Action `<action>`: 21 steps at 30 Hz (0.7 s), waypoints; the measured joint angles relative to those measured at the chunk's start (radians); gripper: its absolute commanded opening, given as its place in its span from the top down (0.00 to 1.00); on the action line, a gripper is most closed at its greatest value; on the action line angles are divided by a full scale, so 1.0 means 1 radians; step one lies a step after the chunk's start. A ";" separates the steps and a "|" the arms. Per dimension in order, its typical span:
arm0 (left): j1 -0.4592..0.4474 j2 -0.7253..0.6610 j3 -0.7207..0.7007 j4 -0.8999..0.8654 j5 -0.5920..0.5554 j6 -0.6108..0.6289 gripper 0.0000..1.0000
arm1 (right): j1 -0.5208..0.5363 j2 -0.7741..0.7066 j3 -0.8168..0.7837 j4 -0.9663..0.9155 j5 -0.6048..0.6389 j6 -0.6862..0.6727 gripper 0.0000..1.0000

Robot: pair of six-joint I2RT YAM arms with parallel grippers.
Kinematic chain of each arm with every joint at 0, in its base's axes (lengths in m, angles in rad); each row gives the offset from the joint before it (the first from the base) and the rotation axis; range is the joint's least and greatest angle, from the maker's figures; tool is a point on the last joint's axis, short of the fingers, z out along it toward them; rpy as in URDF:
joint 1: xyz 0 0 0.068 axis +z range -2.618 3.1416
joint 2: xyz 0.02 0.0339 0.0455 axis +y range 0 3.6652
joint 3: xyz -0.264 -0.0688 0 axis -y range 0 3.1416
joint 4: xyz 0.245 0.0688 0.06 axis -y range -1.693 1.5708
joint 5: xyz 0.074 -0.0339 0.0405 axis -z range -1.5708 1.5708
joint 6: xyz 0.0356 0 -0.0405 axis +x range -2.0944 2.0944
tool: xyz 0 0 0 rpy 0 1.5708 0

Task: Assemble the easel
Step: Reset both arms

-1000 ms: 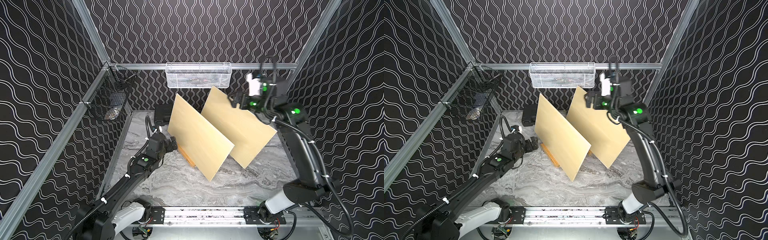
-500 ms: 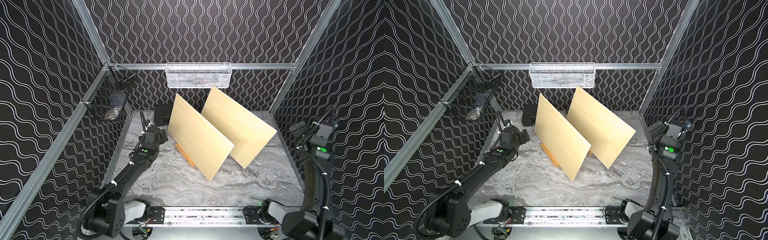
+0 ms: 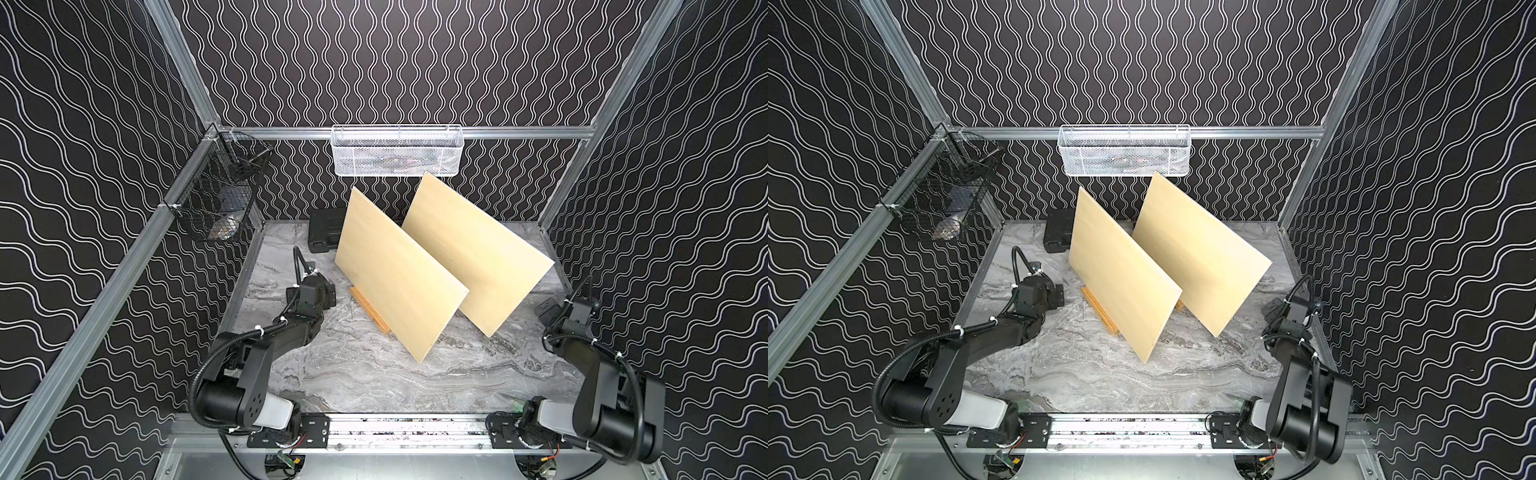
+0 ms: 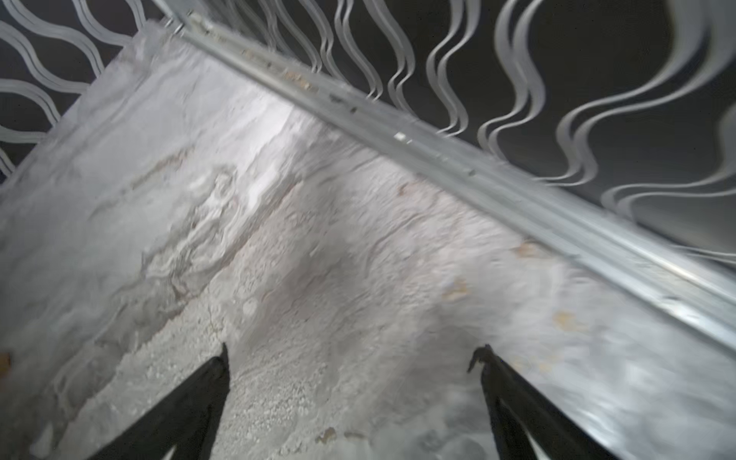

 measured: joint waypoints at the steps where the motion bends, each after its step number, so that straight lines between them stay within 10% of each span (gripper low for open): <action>1: 0.000 0.014 -0.011 0.029 0.005 0.008 0.01 | 0.018 0.028 -0.008 0.050 0.002 -0.005 0.00; 21: 0.036 0.167 -0.166 0.502 0.147 0.102 0.01 | 0.309 0.284 -0.081 0.621 -0.038 -0.236 0.00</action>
